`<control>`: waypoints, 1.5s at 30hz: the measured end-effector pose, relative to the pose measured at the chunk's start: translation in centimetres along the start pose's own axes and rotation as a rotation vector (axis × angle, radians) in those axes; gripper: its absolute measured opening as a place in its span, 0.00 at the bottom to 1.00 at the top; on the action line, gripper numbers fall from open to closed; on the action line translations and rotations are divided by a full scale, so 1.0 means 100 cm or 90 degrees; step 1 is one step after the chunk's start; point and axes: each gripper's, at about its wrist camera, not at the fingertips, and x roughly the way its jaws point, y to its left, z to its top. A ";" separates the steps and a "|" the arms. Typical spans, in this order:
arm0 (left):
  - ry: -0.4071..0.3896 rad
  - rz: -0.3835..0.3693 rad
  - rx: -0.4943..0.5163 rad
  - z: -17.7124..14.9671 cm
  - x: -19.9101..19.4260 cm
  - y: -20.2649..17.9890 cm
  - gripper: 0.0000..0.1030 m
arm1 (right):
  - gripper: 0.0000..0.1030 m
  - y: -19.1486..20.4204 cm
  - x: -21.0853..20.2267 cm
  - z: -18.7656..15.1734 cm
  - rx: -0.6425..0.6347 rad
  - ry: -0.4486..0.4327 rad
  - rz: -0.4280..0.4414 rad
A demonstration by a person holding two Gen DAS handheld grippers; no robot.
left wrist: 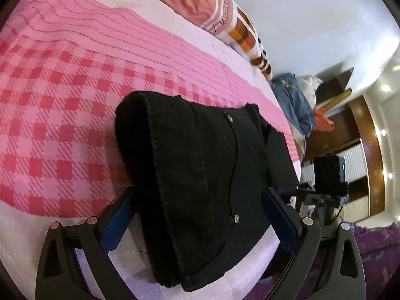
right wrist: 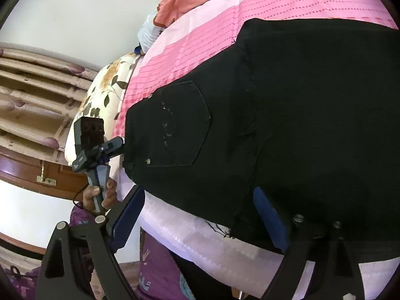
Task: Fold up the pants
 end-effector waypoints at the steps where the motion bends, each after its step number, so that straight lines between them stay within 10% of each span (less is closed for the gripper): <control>1: 0.006 0.003 0.008 0.002 0.001 -0.001 0.94 | 0.86 0.000 0.001 0.000 0.002 0.000 -0.003; 9: 0.076 -0.021 0.067 0.017 0.009 -0.001 1.00 | 0.87 0.018 0.011 0.000 -0.021 0.026 0.010; 41: 0.114 -0.117 -0.038 0.014 0.003 0.016 0.99 | 0.97 0.024 0.039 0.004 0.023 0.030 -0.060; 44: 0.075 -0.060 -0.030 0.010 -0.003 0.016 0.75 | 0.98 0.025 0.039 0.003 0.023 0.029 -0.064; 45: 0.059 -0.013 -0.024 0.007 -0.005 0.016 0.49 | 0.98 0.025 0.039 0.004 0.023 0.029 -0.065</control>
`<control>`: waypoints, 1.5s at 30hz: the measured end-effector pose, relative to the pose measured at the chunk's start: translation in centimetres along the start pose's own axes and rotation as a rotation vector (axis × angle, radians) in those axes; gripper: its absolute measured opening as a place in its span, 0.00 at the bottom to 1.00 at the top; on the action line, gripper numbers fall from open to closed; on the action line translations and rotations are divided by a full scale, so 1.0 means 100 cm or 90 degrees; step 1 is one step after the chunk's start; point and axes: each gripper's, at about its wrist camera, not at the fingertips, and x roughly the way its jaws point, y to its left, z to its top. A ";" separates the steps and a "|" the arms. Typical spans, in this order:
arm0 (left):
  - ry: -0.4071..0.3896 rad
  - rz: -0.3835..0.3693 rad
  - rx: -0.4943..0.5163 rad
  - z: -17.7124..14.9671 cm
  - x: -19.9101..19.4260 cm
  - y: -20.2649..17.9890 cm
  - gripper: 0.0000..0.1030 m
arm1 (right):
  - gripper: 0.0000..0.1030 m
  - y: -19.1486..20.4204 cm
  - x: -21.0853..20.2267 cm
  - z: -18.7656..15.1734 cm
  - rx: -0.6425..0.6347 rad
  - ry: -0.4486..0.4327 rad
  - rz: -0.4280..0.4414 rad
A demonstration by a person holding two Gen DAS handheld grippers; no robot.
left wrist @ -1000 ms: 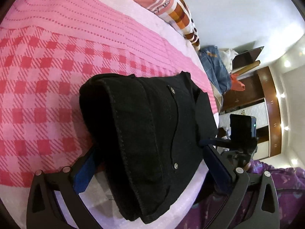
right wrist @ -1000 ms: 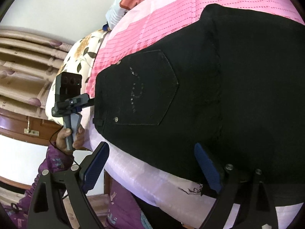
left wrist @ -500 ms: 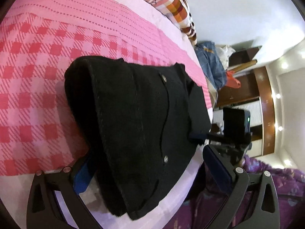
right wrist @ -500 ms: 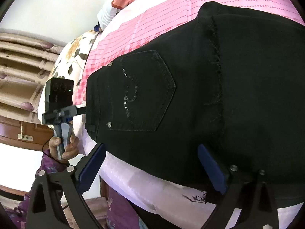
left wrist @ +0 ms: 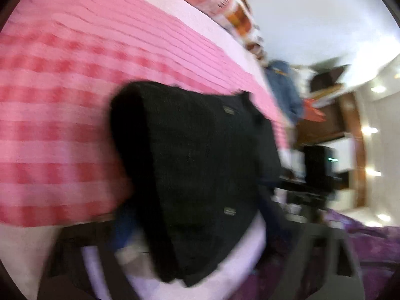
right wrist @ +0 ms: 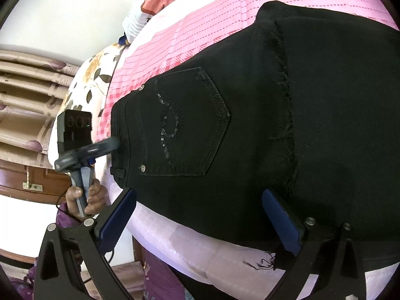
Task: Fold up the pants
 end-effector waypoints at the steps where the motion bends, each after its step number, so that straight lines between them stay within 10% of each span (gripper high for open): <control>1: -0.011 0.020 -0.011 -0.002 -0.002 0.003 0.43 | 0.98 0.000 0.000 0.000 0.001 0.000 0.000; 5: -0.013 -0.041 -0.077 -0.008 -0.003 0.027 0.28 | 0.98 -0.001 -0.001 0.000 0.004 -0.002 -0.001; 23: -0.088 -0.093 -0.051 -0.035 -0.025 -0.024 0.23 | 0.98 -0.004 -0.007 0.001 0.019 -0.024 0.052; 35: -0.088 -0.110 -0.087 -0.028 -0.013 -0.067 0.23 | 0.98 0.092 0.011 -0.012 -0.202 0.013 0.150; 45: -0.087 -0.173 -0.124 -0.017 0.009 -0.113 0.23 | 0.99 0.105 -0.005 -0.011 -0.212 -0.014 0.187</control>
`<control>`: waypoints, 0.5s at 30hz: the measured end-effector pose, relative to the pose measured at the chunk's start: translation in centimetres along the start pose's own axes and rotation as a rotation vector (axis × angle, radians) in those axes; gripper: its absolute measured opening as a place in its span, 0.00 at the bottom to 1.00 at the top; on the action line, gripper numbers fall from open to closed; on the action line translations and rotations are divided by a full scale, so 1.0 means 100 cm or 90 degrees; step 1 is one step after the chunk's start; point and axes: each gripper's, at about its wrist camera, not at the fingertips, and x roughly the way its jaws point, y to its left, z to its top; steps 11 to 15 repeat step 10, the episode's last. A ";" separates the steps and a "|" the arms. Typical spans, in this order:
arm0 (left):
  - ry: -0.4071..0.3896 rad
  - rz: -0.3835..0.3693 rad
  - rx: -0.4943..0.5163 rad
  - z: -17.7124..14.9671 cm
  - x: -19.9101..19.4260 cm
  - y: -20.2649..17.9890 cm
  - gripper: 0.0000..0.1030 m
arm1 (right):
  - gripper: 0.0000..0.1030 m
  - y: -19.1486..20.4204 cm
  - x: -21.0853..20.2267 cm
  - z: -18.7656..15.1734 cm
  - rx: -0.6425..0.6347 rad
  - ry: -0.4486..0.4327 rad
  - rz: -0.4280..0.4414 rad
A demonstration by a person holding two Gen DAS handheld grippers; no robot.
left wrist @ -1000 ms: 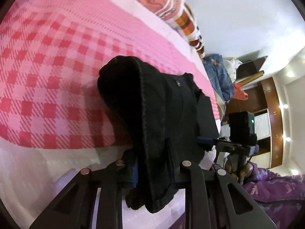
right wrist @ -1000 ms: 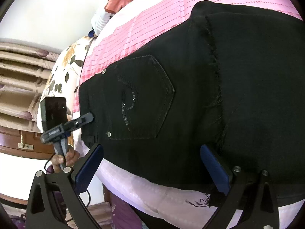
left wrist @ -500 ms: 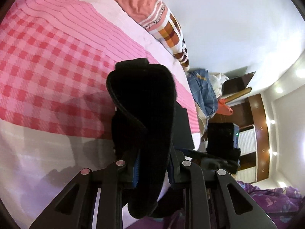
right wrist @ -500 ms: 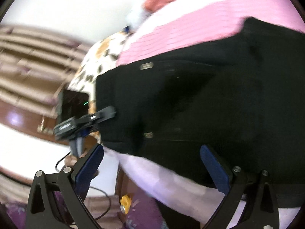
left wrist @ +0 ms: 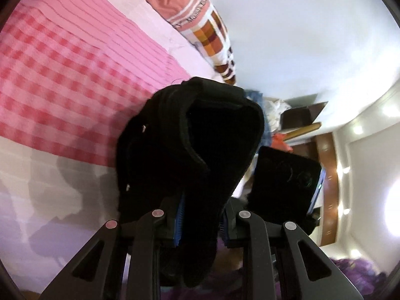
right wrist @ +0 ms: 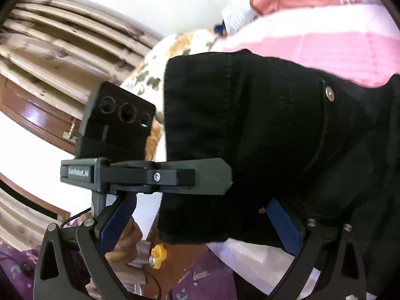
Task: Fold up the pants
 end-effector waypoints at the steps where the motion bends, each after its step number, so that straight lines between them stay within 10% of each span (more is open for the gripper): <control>1: -0.001 -0.011 -0.001 0.001 0.007 -0.007 0.24 | 0.99 0.000 -0.011 -0.001 -0.004 -0.013 -0.002; 10: 0.080 -0.141 0.021 0.019 0.139 -0.087 0.27 | 0.94 -0.040 -0.129 -0.012 0.014 -0.118 -0.047; 15: 0.080 -0.141 0.021 0.019 0.139 -0.087 0.27 | 0.94 -0.040 -0.129 -0.012 0.014 -0.118 -0.047</control>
